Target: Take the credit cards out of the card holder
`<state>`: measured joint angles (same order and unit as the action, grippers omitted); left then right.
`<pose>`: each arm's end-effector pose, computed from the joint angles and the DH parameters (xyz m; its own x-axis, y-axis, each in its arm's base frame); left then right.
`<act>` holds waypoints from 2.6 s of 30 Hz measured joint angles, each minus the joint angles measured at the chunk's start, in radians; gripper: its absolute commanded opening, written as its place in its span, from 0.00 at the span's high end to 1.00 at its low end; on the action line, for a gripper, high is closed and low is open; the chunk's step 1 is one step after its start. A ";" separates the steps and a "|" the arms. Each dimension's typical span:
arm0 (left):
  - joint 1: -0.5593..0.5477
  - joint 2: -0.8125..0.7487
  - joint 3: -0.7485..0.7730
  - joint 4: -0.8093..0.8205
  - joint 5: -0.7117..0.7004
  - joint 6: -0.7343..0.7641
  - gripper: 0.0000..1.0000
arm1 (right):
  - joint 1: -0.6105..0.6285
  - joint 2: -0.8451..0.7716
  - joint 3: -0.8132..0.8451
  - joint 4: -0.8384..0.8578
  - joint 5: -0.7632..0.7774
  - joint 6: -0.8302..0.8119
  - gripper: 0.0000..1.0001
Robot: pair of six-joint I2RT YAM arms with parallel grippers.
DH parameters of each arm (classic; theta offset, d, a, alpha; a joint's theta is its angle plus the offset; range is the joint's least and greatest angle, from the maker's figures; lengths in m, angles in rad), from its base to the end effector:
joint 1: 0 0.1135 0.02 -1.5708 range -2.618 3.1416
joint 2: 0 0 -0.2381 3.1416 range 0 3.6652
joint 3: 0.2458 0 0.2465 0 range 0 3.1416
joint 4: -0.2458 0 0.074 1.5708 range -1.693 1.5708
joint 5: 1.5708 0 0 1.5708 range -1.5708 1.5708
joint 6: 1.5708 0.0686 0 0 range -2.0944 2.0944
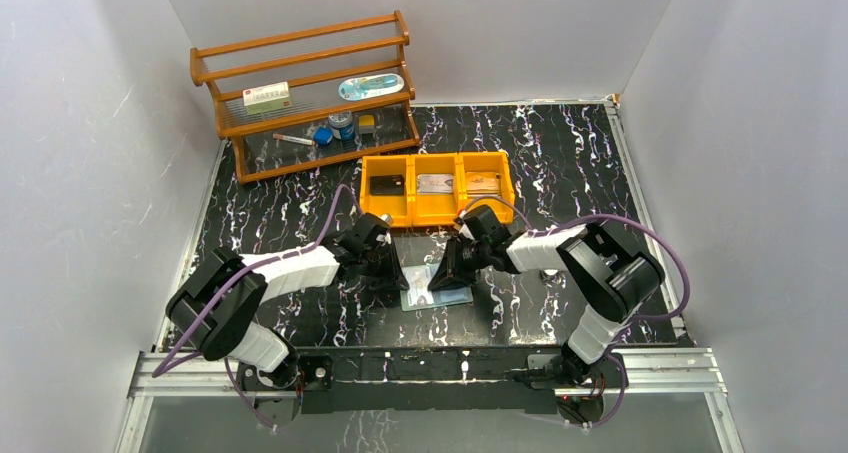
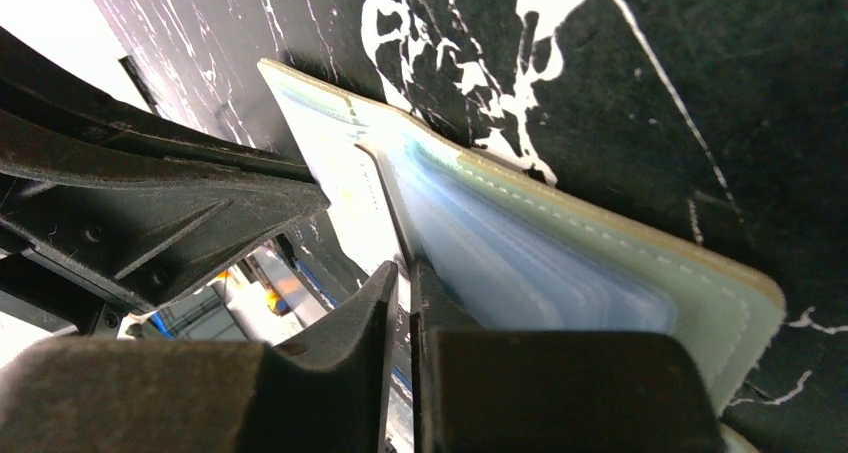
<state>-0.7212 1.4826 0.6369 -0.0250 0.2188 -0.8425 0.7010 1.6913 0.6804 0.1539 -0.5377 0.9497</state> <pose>0.2104 -0.2049 0.1037 -0.9417 -0.1421 -0.3050 0.0703 0.8034 -0.5913 0.2169 0.2290 0.0787 -0.9950 0.0742 -0.0662 -0.0017 0.6526 0.7577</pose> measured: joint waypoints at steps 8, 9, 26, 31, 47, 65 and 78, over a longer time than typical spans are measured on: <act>0.000 -0.011 -0.003 0.004 -0.008 0.017 1.00 | -0.005 0.012 -0.044 0.089 -0.029 0.056 1.00; 0.000 -0.013 -0.006 0.007 -0.010 0.016 1.00 | -0.005 0.012 -0.049 0.098 -0.031 0.063 1.00; -0.013 -0.027 -0.029 0.040 -0.047 0.001 1.00 | -0.012 -0.161 -0.089 0.047 0.093 0.061 1.00; -0.014 -0.027 -0.030 0.041 -0.047 0.002 1.00 | -0.017 -0.186 -0.089 0.019 0.113 0.048 1.00; -0.014 -0.027 -0.030 0.044 -0.043 0.016 1.00 | -0.022 -0.045 -0.053 0.061 0.021 0.019 0.71; -0.014 -0.027 -0.030 0.044 -0.043 0.016 1.00 | -0.065 -0.085 -0.107 0.101 -0.009 0.012 1.00; -0.014 -0.026 -0.031 0.045 -0.043 0.016 1.00 | -0.133 -0.167 -0.131 0.010 -0.015 -0.060 1.00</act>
<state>-0.7357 1.4567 0.6064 0.0204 0.1761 -0.8268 0.5682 1.5238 0.5495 0.1642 -0.5529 0.8902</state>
